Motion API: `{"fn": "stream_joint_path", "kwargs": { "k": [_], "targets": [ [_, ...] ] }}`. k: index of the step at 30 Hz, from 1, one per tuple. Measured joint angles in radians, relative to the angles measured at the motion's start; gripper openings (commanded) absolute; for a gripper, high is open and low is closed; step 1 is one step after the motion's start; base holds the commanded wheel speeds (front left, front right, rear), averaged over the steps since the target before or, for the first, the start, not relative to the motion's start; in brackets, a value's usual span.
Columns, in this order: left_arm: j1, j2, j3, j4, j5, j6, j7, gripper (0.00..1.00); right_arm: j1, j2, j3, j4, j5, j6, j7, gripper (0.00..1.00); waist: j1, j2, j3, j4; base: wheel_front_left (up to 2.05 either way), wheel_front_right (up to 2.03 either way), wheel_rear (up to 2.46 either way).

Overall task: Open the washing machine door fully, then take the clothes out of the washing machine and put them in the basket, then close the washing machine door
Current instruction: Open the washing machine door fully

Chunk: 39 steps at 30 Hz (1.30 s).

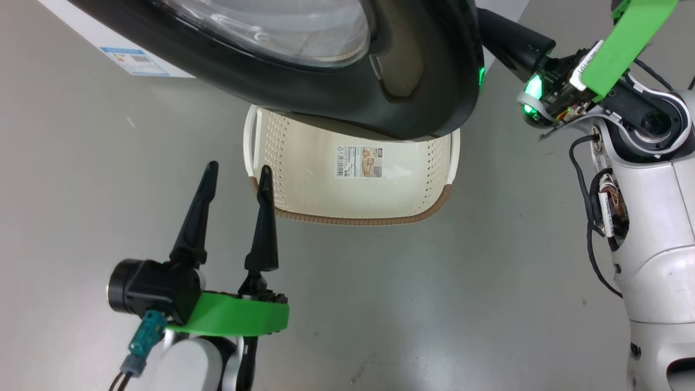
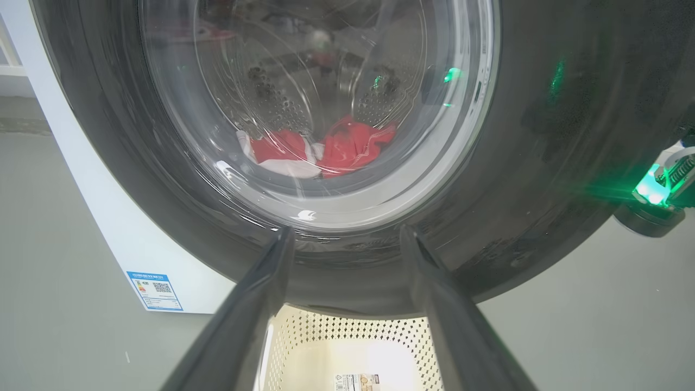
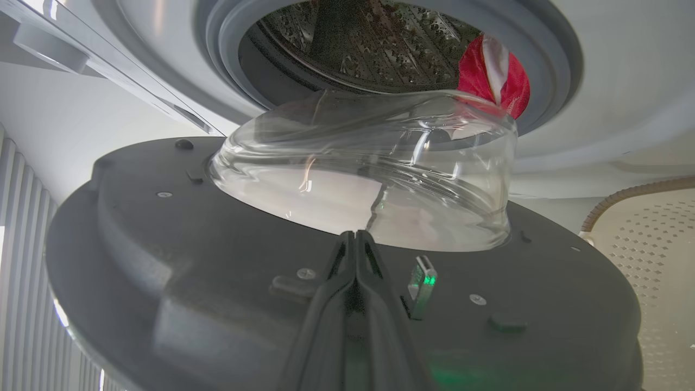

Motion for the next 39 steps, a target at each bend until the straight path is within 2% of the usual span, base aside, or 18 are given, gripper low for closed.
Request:
{"fn": "stream_joint_path", "kwargs": {
  "k": [16, 39],
  "targets": [
    [-0.017, 0.000, -0.001, 0.006, -0.007, 0.001, 0.000, 1.00, -0.003, -0.007, 0.027, -0.040, 0.041, 0.000, 0.080, 0.00, 0.0000, 0.0000, 0.002, 0.003, 0.00, 0.00, 0.00],
    [-0.001, -0.001, -0.001, 0.008, -0.017, 0.007, 0.000, 1.00, 0.164, -0.007, 0.098, -0.080, 0.076, 0.000, 0.099, 0.00, 0.0000, 0.0000, -0.075, 0.051, 0.00, 0.00, 0.00]
  ]
}}
